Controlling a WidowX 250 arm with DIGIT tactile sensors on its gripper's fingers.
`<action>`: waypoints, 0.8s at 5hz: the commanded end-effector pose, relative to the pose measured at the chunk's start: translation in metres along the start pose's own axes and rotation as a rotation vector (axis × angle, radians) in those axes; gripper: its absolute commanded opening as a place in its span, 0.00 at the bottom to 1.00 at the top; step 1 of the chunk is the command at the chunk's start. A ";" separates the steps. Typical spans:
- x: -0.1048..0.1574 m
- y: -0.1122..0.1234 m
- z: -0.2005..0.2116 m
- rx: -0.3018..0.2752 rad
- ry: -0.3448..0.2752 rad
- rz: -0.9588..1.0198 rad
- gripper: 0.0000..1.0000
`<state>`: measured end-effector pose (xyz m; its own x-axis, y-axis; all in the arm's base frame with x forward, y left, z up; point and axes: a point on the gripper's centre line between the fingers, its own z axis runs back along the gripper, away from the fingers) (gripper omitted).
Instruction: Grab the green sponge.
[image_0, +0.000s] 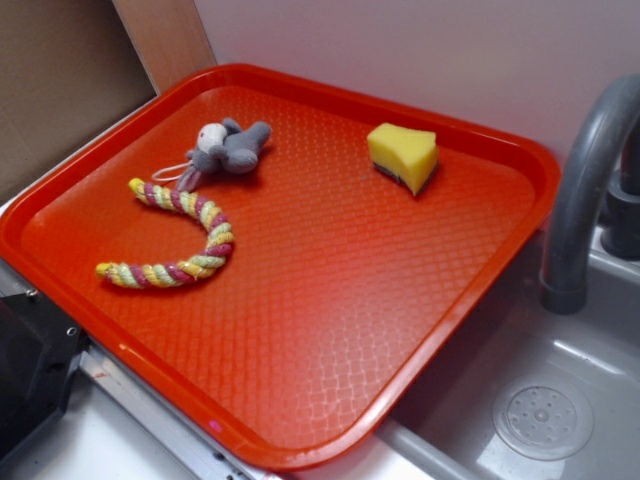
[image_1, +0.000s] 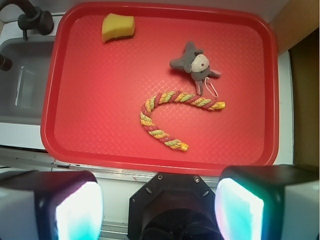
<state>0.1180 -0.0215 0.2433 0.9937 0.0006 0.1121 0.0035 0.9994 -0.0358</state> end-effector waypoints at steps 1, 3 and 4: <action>0.000 0.000 0.000 0.000 0.000 0.000 1.00; 0.038 0.004 -0.044 0.112 -0.066 -0.408 1.00; 0.057 0.008 -0.080 0.120 -0.105 -0.658 1.00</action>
<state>0.1801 -0.0184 0.1602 0.7503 -0.6441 0.1488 0.6243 0.7644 0.1607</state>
